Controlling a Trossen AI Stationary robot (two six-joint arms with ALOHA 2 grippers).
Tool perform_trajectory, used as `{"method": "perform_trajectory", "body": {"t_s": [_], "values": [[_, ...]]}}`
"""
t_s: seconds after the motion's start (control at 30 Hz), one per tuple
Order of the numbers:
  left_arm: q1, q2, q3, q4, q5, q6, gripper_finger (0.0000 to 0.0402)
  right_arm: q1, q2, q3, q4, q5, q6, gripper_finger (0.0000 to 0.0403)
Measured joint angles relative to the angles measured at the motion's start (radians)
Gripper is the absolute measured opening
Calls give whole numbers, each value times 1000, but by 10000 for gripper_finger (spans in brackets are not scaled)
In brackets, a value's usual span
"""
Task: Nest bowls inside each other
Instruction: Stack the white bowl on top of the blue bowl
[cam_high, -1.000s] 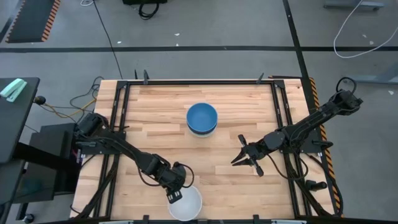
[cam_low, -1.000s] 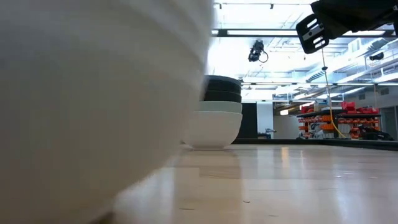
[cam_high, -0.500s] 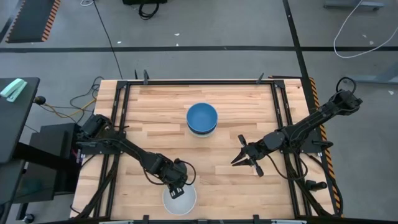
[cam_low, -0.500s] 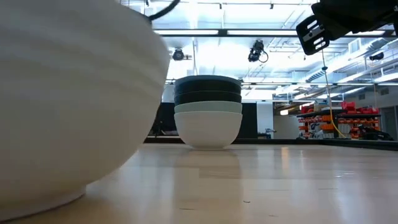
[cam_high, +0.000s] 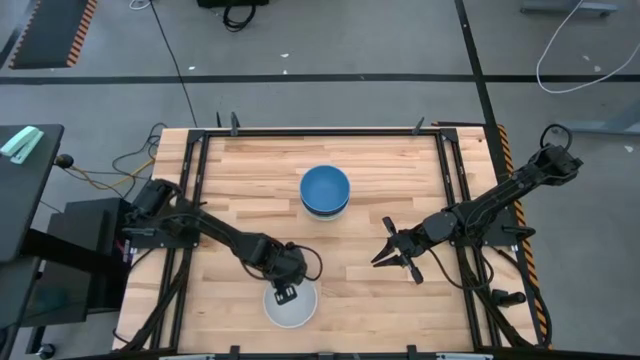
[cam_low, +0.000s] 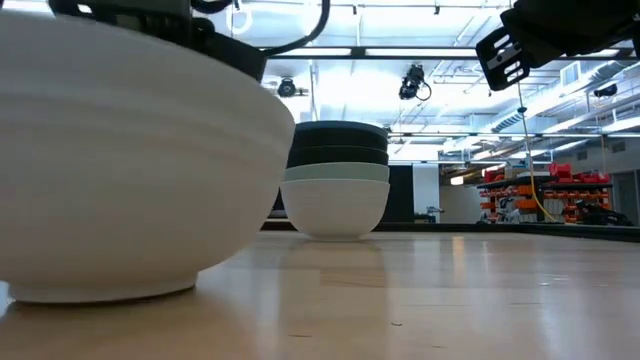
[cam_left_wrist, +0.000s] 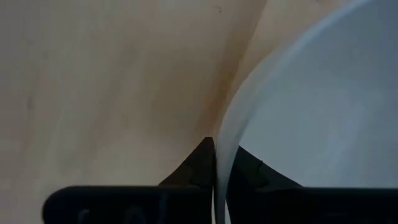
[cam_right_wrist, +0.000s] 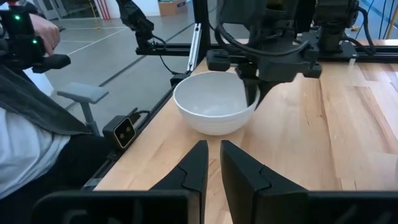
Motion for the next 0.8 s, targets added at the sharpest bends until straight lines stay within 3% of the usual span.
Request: {"method": "perform_trajectory", "body": {"t_s": [0.17, 0.8], "values": [[35, -2, 2, -22, 9, 69, 9, 0, 0, 0, -1, 0, 0, 51], [169, -79, 2, -158, 4, 221, 9, 0, 0, 0, -11, 0, -12, 45]]}}
